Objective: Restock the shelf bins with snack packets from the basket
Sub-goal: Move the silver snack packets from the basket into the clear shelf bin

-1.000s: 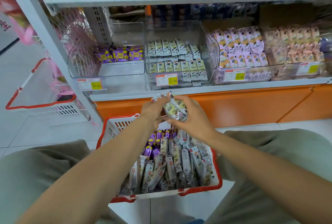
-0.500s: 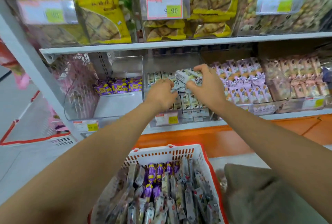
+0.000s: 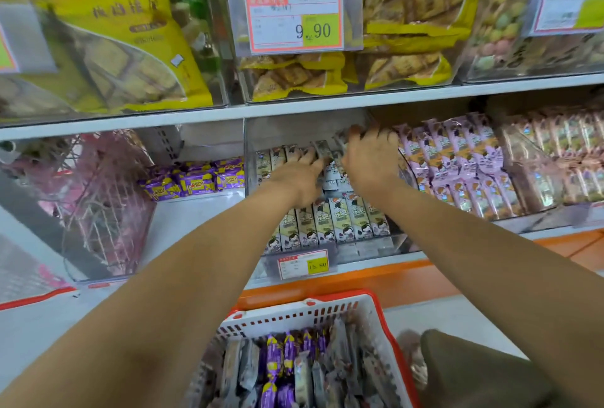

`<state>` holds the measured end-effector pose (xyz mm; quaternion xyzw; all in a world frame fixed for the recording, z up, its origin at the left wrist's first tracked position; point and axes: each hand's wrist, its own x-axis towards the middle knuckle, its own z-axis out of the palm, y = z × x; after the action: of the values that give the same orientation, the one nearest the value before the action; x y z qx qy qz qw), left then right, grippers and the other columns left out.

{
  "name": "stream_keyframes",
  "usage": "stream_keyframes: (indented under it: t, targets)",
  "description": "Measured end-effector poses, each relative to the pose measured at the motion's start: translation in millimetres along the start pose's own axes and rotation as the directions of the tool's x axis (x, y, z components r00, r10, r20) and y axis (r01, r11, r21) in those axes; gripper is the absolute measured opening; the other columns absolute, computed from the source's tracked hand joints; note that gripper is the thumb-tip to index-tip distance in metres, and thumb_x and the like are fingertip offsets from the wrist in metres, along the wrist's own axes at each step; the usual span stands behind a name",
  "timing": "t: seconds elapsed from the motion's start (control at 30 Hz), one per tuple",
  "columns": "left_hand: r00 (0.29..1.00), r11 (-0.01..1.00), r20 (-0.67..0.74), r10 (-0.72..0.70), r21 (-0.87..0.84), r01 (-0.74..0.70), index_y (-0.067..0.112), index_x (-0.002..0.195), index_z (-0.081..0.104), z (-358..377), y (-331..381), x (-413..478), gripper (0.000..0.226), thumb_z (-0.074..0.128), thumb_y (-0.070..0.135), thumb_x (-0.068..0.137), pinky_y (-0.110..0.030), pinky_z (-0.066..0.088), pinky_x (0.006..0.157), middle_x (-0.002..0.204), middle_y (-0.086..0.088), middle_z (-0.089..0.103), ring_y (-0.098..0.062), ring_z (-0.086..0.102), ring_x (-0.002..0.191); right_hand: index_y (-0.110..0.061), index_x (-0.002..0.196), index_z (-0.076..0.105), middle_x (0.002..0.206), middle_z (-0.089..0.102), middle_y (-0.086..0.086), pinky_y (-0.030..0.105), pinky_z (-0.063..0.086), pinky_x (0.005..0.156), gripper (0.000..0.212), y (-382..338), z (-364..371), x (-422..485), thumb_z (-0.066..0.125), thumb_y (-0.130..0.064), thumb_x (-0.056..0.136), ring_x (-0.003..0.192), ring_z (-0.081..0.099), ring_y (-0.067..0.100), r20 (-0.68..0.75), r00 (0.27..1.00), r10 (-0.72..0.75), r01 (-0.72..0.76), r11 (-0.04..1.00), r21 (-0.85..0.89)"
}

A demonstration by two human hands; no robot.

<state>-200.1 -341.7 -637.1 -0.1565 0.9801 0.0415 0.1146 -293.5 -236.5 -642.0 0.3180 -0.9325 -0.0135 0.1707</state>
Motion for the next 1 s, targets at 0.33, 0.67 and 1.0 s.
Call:
stream_keyframes:
  t: [0.33,0.67,1.0]
  targets:
    - [0.998,1.0,0.058,-0.002,0.027,0.0,0.029,0.155,-0.004,13,-6,8,0.065,0.033,0.04,0.104,-0.047,0.0,0.121,0.162,-0.002,-0.012,-0.027,-0.009,0.149,-0.007,0.125,0.039,0.127,0.044,0.022,0.04,0.039,0.094,0.031,-10,41,-3,0.042,-0.026,0.101,0.116,0.043,0.034,0.121,0.993,-0.007,-0.001,0.998,0.065]
    - [0.999,1.0,0.046,-0.01,0.029,0.008,0.028,0.155,-0.003,18,-6,9,0.064,0.032,0.041,0.104,-0.045,0.002,0.12,0.162,-0.002,-0.014,-0.028,-0.009,0.149,-0.003,0.143,0.032,0.15,0.028,0.018,0.039,0.028,0.113,0.059,2,46,-7,0.057,-0.026,0.095,0.135,0.03,0.033,0.126,0.976,-0.18,0.152,0.968,0.201]
    - [0.999,1.0,0.035,-0.002,0.024,0.001,0.028,0.155,-0.004,20,-7,11,0.066,0.036,0.039,0.103,-0.045,0.003,0.122,0.162,-0.002,-0.013,-0.027,-0.008,0.149,-0.009,0.142,0.041,0.143,0.047,0.013,0.036,0.045,0.101,0.06,2,53,3,0.067,-0.008,0.088,0.13,0.043,0.029,0.109,0.979,-0.171,0.139,0.958,0.252]
